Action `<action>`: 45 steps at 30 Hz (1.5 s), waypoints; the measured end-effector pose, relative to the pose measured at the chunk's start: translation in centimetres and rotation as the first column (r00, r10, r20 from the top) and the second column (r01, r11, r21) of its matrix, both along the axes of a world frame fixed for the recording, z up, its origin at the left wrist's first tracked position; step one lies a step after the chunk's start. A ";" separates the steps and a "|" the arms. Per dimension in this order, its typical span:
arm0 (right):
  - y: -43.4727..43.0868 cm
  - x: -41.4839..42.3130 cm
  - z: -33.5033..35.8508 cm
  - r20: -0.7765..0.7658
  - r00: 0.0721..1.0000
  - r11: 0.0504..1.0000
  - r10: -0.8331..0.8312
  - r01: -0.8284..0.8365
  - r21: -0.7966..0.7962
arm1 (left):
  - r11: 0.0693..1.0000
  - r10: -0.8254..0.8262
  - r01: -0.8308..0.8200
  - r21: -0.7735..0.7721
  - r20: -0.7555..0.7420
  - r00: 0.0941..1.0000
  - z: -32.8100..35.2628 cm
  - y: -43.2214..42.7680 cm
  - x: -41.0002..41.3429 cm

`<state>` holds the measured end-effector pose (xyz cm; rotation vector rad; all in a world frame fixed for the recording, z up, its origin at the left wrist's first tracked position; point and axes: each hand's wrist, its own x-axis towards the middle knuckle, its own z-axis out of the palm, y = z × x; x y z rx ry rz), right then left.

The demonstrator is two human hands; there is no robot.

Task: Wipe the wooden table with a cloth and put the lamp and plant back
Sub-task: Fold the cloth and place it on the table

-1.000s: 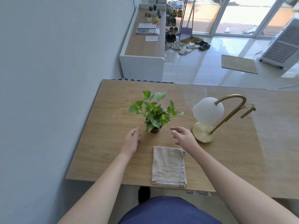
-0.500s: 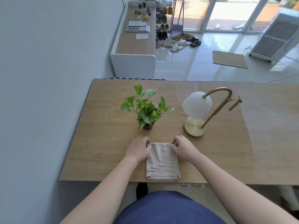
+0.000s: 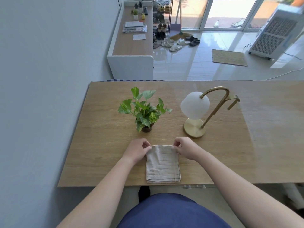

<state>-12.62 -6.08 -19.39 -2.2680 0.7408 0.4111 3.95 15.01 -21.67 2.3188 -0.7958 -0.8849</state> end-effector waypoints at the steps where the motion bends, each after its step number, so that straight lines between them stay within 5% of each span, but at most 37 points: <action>1: 0.0 -0.3 0.2 0.012 1.000 0.999 -0.014 0.014 0.029 | 1.000 0.005 -0.005 -0.012 -0.007 1.000 0.2 0.2 0.1; 9: -0.3 -3.6 3.5 0.133 0.981 0.972 -0.144 0.115 0.205 | 0.988 -0.048 0.041 -0.146 -0.046 0.998 4.5 0.8 -0.4; 23: -7.4 -15.8 11.0 0.317 0.877 0.933 -0.360 0.330 0.145 | 0.897 -0.221 0.197 -0.395 -0.015 0.975 13.5 -9.0 -9.1; 33: -12.5 -23.8 7.8 0.100 0.918 0.920 -0.383 0.368 0.137 | 0.923 -0.352 0.297 -0.246 -0.223 0.909 8.5 -15.2 -16.2; 45: -17.8 -19.4 -0.3 0.028 0.908 0.908 -0.418 0.417 0.028 | 0.981 -0.161 0.147 -0.125 -0.116 0.980 1.6 -21.5 -16.0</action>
